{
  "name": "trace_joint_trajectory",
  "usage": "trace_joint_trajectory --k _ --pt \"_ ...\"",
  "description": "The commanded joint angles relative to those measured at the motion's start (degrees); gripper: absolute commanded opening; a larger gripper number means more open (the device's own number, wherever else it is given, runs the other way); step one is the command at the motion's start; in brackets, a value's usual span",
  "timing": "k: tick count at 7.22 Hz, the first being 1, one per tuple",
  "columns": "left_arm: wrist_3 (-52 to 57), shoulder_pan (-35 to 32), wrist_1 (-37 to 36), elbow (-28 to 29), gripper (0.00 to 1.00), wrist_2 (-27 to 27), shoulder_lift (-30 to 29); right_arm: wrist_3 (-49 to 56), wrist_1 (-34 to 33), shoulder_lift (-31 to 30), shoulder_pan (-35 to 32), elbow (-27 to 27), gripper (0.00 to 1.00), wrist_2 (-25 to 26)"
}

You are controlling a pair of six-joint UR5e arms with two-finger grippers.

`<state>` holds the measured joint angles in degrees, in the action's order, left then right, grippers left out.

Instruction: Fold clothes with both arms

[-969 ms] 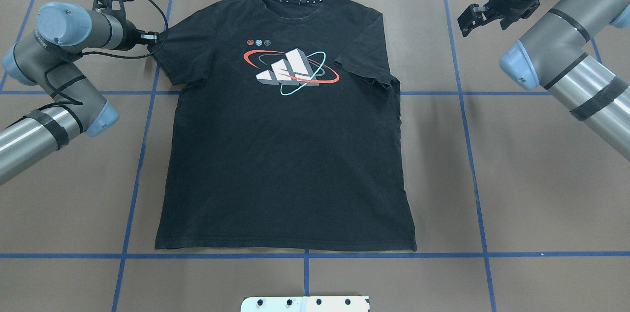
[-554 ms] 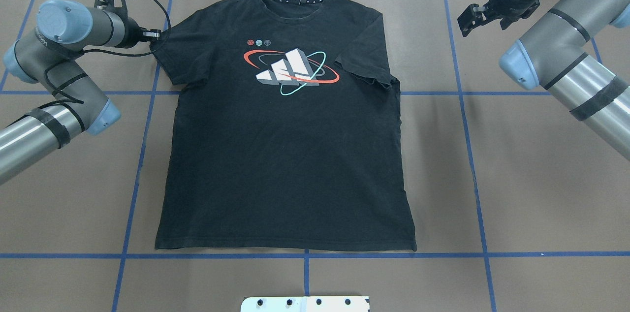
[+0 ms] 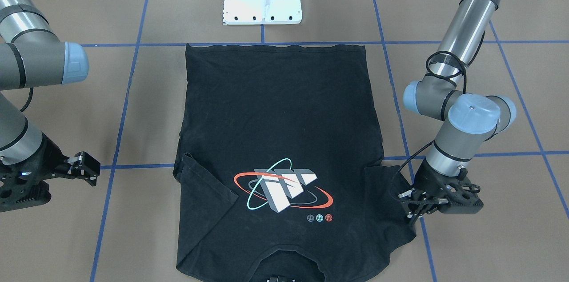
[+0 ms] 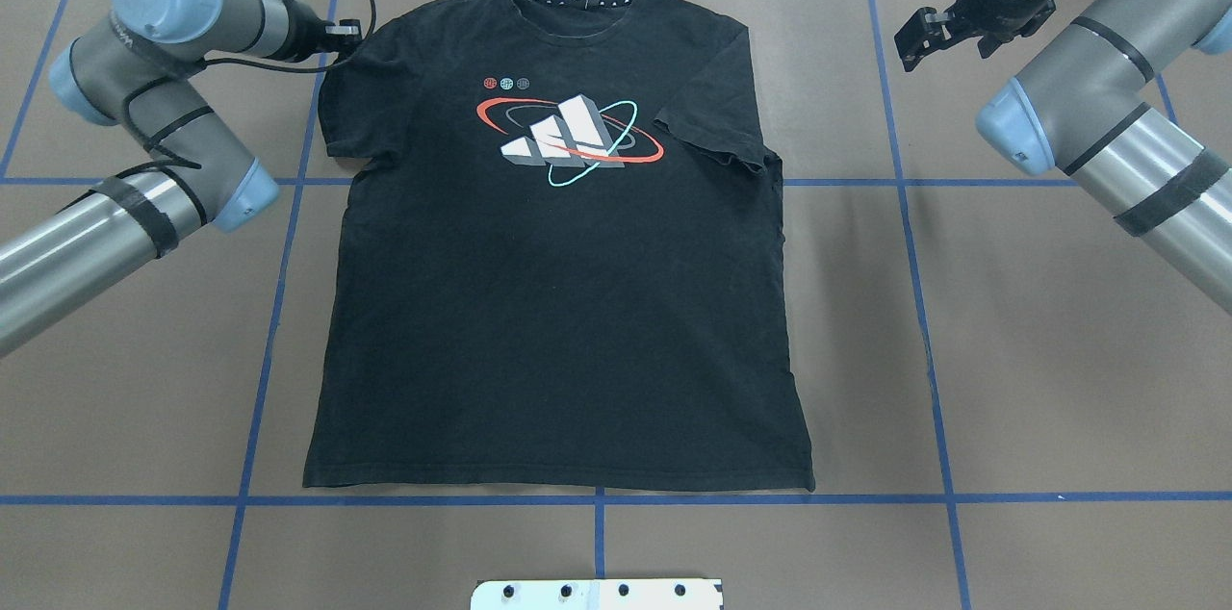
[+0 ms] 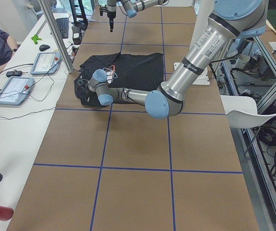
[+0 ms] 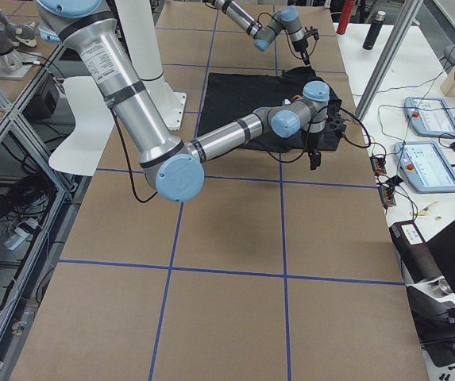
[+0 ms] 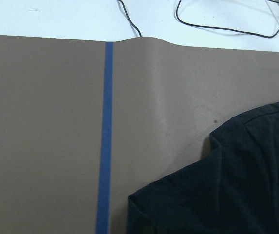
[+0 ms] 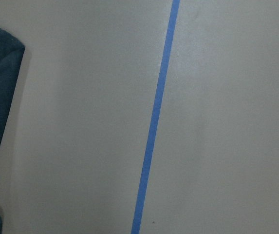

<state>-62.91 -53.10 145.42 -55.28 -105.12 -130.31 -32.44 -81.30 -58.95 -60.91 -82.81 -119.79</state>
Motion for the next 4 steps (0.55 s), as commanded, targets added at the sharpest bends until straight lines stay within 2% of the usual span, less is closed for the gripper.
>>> trace_joint_trajectory --k 1,4 --pt "-7.9 1.76 -3.11 -1.58 0.0 -1.14 -3.71 -0.16 0.0 0.06 0.09 -0.15 1.0 0.0" --pt "-17.4 6.86 -3.3 -0.8 0.0 -0.53 -6.97 -0.16 0.0 -0.03 0.09 -0.07 1.0 0.0"
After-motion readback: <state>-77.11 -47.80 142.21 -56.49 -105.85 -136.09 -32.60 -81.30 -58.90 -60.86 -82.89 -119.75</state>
